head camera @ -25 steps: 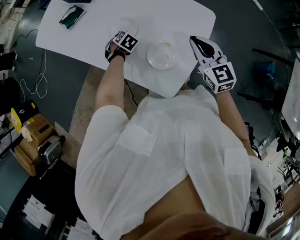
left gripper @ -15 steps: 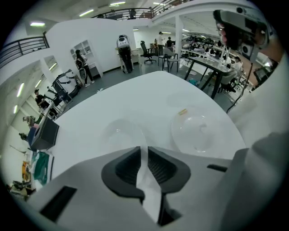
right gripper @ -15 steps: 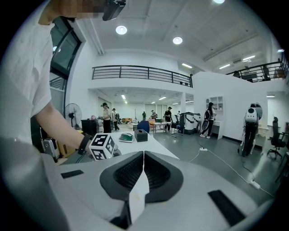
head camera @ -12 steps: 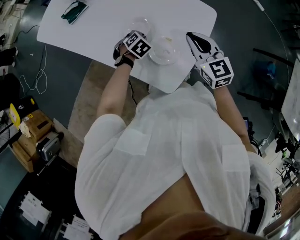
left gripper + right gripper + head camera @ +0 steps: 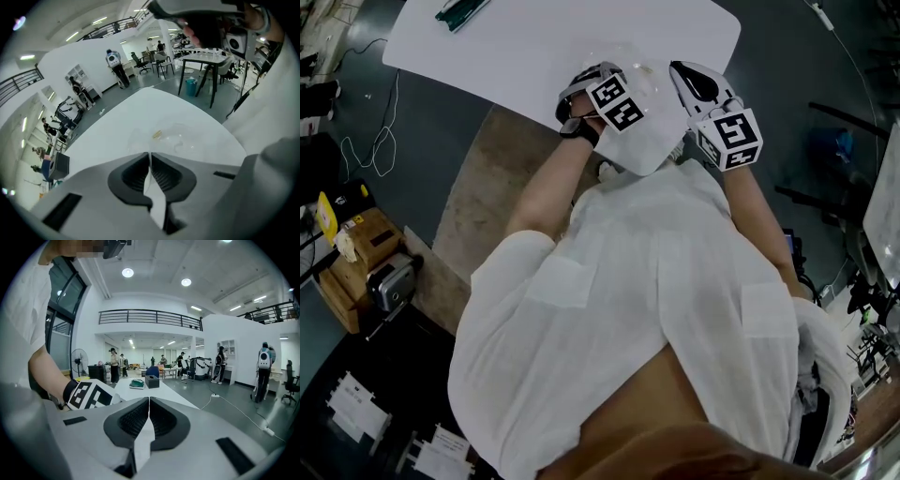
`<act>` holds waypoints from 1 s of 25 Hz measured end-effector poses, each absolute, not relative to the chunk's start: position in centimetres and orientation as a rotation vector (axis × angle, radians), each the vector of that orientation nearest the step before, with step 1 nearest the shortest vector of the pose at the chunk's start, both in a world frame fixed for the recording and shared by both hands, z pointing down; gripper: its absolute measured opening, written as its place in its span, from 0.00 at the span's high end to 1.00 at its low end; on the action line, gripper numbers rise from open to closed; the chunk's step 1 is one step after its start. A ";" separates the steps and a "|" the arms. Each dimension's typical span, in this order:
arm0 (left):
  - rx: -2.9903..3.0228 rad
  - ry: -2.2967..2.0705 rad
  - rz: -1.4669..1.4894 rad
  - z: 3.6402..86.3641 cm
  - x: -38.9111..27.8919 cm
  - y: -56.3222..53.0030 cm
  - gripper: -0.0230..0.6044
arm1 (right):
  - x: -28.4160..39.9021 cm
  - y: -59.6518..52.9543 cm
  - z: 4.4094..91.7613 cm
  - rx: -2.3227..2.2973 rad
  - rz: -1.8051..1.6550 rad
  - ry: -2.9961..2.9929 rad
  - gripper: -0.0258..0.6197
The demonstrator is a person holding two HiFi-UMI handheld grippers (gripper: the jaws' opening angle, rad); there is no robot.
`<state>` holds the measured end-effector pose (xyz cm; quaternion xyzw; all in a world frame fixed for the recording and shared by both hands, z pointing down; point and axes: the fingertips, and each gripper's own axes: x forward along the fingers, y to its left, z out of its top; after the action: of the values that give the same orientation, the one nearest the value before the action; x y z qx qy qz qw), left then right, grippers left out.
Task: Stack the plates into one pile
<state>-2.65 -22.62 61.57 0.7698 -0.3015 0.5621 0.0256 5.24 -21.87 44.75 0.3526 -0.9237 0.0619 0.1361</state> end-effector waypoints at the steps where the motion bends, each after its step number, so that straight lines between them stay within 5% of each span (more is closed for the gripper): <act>1: 2.397 -0.913 1.766 61.6 -2.3 -22.1 0.92 | 5.0 -21.7 44.7 1.023 0.178 -2.676 0.92; 12: 2.507 -0.799 1.921 62.4 1.4 -16.9 0.92 | 3.7 -19.4 44.0 1.046 0.157 -2.677 0.92; 25: 2.419 -0.563 1.730 66.5 3.5 -13.5 0.88 | 4.3 -18.7 44.7 1.092 0.198 -2.653 0.92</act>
<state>3.53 -13.52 66.49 0.7979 -0.1856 0.5707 0.0574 4.28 -18.71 44.65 0.3764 -0.9144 0.0683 0.1327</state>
